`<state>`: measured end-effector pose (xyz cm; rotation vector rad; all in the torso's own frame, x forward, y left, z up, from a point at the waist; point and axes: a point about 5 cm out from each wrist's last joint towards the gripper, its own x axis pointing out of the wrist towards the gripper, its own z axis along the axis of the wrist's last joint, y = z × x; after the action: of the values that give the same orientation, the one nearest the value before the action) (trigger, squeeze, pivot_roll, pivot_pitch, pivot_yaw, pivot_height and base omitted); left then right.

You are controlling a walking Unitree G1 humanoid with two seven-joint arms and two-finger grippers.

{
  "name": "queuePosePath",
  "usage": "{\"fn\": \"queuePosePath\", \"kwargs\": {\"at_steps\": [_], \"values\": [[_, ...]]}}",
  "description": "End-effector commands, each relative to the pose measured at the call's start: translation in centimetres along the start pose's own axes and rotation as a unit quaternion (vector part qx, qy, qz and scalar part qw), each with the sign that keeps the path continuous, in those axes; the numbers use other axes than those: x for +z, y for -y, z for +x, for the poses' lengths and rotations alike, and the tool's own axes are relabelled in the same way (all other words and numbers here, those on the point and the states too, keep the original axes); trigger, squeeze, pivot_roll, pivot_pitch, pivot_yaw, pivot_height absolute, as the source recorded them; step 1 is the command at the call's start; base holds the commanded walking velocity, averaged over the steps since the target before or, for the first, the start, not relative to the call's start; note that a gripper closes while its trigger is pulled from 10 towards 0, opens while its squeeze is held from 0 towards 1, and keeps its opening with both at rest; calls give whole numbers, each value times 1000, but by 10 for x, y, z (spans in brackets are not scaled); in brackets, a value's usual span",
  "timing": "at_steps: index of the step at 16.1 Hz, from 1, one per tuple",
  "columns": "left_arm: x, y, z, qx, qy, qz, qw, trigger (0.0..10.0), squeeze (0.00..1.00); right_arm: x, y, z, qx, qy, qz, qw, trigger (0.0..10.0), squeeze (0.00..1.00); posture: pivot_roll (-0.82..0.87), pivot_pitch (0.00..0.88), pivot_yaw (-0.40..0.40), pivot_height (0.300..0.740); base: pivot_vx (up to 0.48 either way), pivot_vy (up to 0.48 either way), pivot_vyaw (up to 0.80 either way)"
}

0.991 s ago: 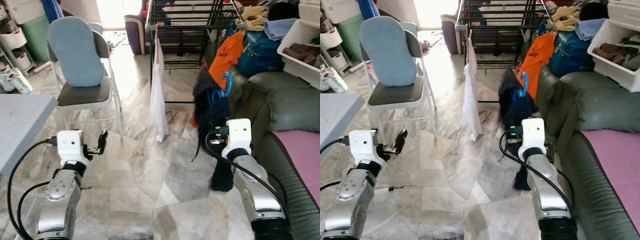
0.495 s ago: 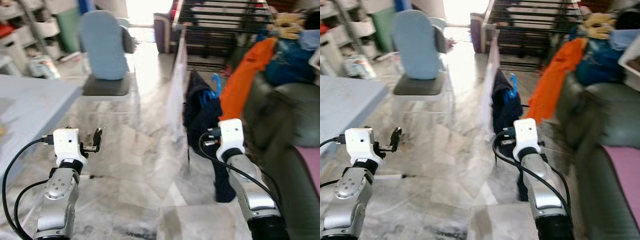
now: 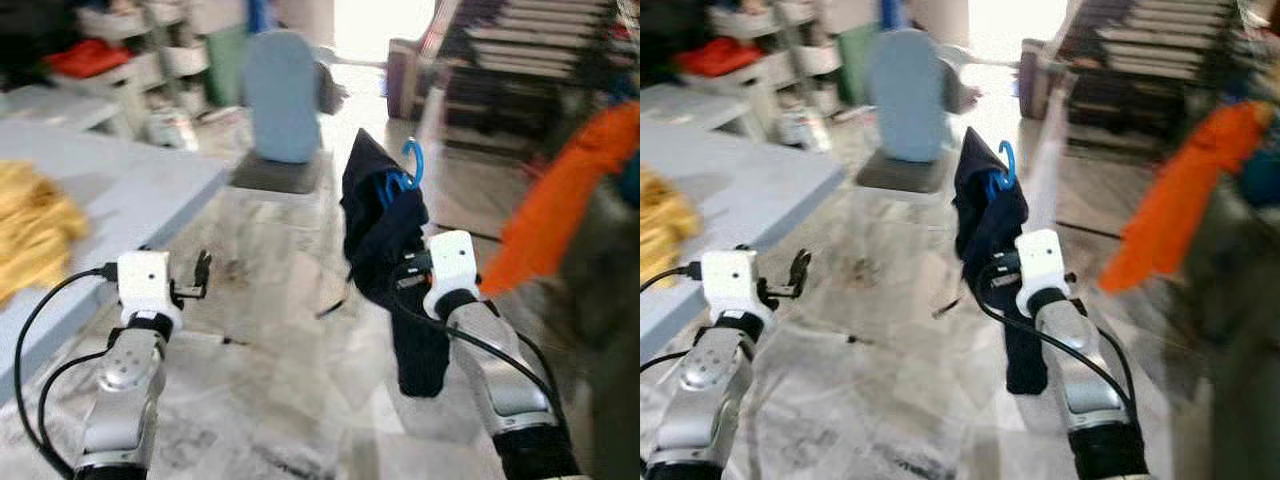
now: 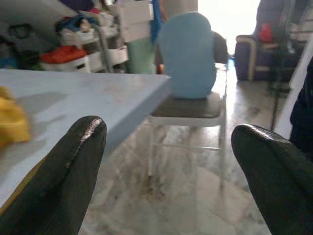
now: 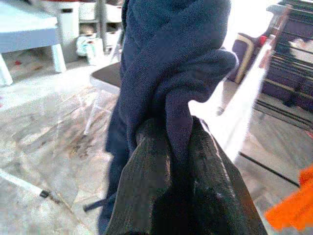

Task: Hang hanger

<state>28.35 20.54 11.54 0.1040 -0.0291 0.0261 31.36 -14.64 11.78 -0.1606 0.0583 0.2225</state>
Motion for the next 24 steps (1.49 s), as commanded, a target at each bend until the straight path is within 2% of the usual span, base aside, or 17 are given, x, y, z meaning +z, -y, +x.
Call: {"fn": "queuePosePath", "kwargs": {"at_steps": [1, 6, 15, 21, 22, 23, 24], "values": [[-4, -4, 0, 7, -10, 8, 1000, 10000, 0, 16, -5, 5, 12, 36, 2, 999, 10000, 0, -64, 0, 19, 740, 0, 0, 800], [-9, 4, -4, 8, -14, 16, 1000, 10000, 0, 14, -6, 2, 20, 38, 5, 999, 10000, 0, -64, 0, 13, 740, 0, 0, 800], [-11, 11, -3, 0, -12, 31, 999, 10000, 0, 28, -14, 3, 57, 66, 25, 996, 10000, 0, -71, 0, 7, 740, 0, 0, 800], [-10, 13, 1, -2, -4, 39, 999, 10000, 0, 44, -31, -2, 152, 83, 80, 982, 10000, 0, -71, 0, 1, 740, 0, 0, 800], [-10, 13, 2, -2, -3, 42, 999, 10000, 0, 44, -37, -7, 196, 69, 109, 972, 10000, 0, -70, 0, 0, 740, 0, 0, 0], [-10, 13, 2, -2, -3, 43, 999, 10000, 0, 46, -40, -10, 220, 64, 114, 967, 10000, 0, -70, 0, 1, 740, 0, 0, 0], [-10, 14, 3, -2, -1, 46, 999, 10000, 0, 51, -46, -17, 265, 66, 119, 955, 10000, 0, -74, 0, 5, 740, 0, 0, 0]]}}
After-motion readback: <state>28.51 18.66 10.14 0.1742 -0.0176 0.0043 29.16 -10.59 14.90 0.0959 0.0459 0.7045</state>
